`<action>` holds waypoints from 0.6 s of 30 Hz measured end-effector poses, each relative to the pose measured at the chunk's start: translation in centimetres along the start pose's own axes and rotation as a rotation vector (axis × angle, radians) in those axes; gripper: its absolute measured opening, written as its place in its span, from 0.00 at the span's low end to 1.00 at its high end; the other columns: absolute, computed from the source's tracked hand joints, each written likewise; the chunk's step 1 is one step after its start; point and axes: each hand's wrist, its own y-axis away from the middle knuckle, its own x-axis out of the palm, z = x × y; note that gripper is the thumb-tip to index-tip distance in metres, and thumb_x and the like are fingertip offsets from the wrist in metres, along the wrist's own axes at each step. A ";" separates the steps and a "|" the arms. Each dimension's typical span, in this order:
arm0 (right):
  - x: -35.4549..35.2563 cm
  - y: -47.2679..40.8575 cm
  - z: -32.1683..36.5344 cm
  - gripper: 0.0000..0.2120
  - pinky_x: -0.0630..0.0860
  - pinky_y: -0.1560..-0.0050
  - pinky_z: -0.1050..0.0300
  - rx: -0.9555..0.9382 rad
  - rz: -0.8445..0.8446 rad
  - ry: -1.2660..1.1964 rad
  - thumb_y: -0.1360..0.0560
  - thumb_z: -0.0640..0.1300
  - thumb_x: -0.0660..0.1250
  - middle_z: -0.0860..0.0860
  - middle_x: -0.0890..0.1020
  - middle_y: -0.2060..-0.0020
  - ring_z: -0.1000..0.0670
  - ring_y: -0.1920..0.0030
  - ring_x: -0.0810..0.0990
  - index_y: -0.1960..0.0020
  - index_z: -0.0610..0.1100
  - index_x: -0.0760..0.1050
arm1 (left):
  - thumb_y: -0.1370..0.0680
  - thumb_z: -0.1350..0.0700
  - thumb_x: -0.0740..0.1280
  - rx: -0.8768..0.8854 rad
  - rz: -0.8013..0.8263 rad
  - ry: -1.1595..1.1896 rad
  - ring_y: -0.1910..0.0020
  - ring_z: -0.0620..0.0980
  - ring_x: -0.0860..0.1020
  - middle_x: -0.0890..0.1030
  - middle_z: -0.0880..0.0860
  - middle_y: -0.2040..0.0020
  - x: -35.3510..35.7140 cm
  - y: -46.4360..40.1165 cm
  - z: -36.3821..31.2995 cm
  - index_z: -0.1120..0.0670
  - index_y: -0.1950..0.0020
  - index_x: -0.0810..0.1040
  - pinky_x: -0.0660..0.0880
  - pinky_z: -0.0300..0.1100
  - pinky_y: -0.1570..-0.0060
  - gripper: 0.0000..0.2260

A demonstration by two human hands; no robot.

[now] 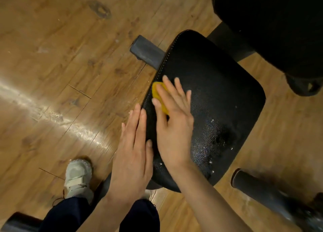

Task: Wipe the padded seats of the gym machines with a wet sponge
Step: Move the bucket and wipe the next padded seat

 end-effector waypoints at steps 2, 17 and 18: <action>-1.2 -0.3 -0.9 0.17 0.50 0.22 0.50 -0.129 0.145 0.018 0.20 0.41 0.63 0.49 0.71 0.29 0.51 0.24 0.61 0.31 0.42 0.73 | 0.17 0.60 0.52 -0.006 -0.003 -0.014 0.20 0.49 0.50 0.50 0.52 0.19 0.1 0.0 -0.1 0.59 0.20 0.51 0.54 0.56 0.24 0.25; -5.5 5.1 -5.6 0.18 0.54 0.24 0.40 -0.134 0.076 0.078 0.21 0.38 0.66 0.51 0.71 0.29 0.50 0.24 0.62 0.32 0.44 0.73 | 0.17 0.60 0.51 0.019 -0.002 -0.045 0.20 0.51 0.51 0.49 0.54 0.19 -0.1 0.0 -0.3 0.61 0.20 0.51 0.59 0.64 0.27 0.25; -6.3 6.2 -5.9 0.18 0.54 0.24 0.40 -0.046 0.022 0.052 0.21 0.39 0.66 0.52 0.71 0.29 0.51 0.24 0.61 0.32 0.45 0.73 | 0.17 0.60 0.51 0.015 -0.008 -0.045 0.20 0.52 0.51 0.50 0.54 0.19 0.0 0.1 -0.3 0.61 0.21 0.51 0.60 0.64 0.27 0.25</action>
